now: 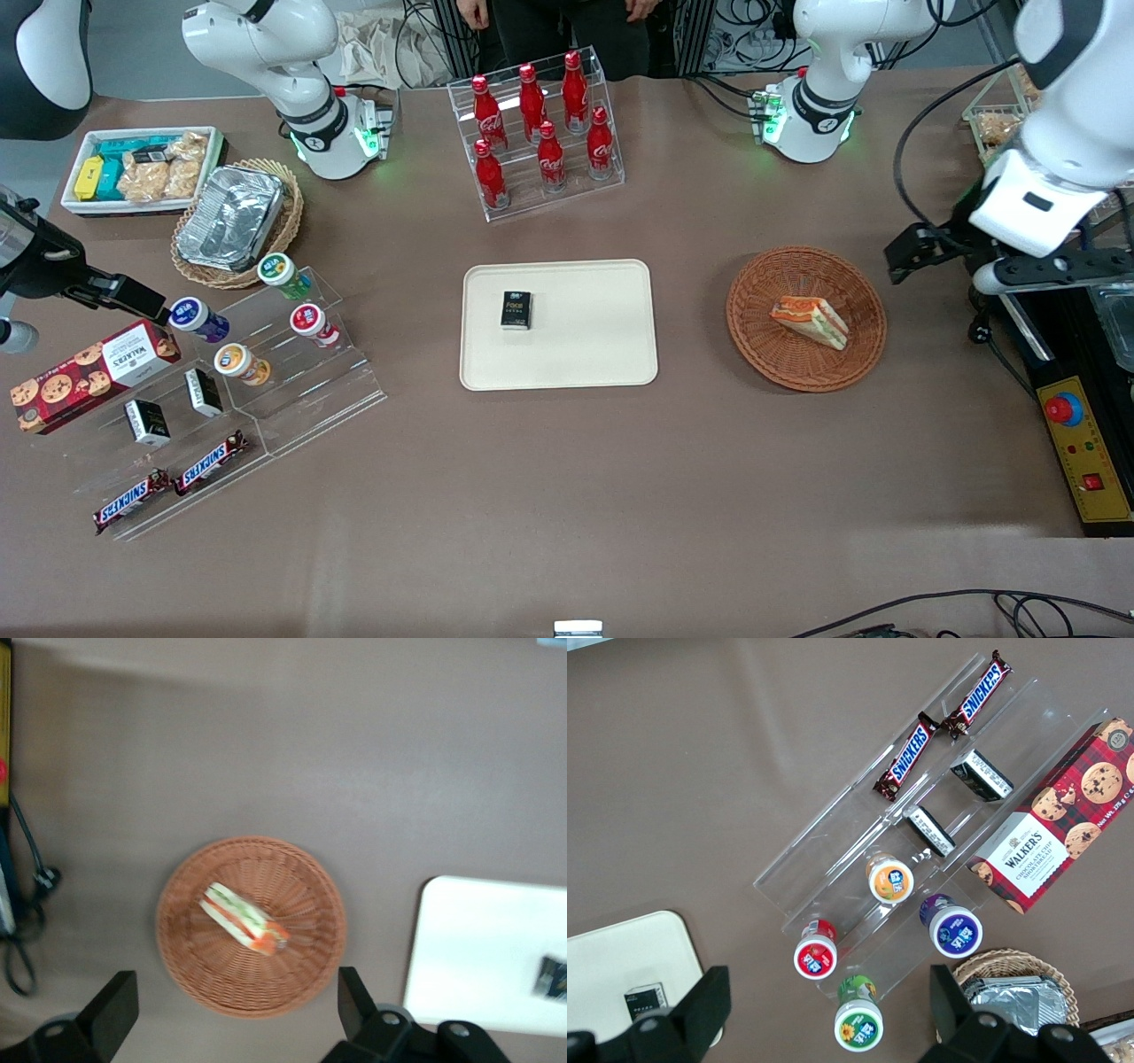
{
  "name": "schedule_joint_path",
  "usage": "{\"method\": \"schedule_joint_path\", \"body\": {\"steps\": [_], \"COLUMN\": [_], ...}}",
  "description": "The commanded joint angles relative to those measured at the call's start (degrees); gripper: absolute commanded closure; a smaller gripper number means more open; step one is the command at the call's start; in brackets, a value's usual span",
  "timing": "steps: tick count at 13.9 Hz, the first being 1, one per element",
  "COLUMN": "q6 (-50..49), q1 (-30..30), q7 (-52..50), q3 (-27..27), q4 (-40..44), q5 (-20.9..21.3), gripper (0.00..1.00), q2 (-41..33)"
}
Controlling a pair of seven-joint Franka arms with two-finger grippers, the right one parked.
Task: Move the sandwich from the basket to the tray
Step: 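Move the left gripper toward the wrapped sandwich in the wicker basket, then lower the open left gripper around the sandwich in the basket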
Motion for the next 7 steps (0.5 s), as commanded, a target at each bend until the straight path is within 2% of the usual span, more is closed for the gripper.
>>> {"method": "schedule_joint_path", "body": {"steps": [1,3,7], "q6": [0.63,3.42,8.79], "q1": [-3.34,-5.27,-5.54], "q7": [-15.24,-33.07,-43.32], "q3": [-0.99,-0.99,-0.99], "q4": [-3.17,-7.12,-16.34], "q5": [3.09,3.97,3.01], "gripper": [0.0,0.0,0.0], "q2": [-0.6,-0.42,-0.51]}}
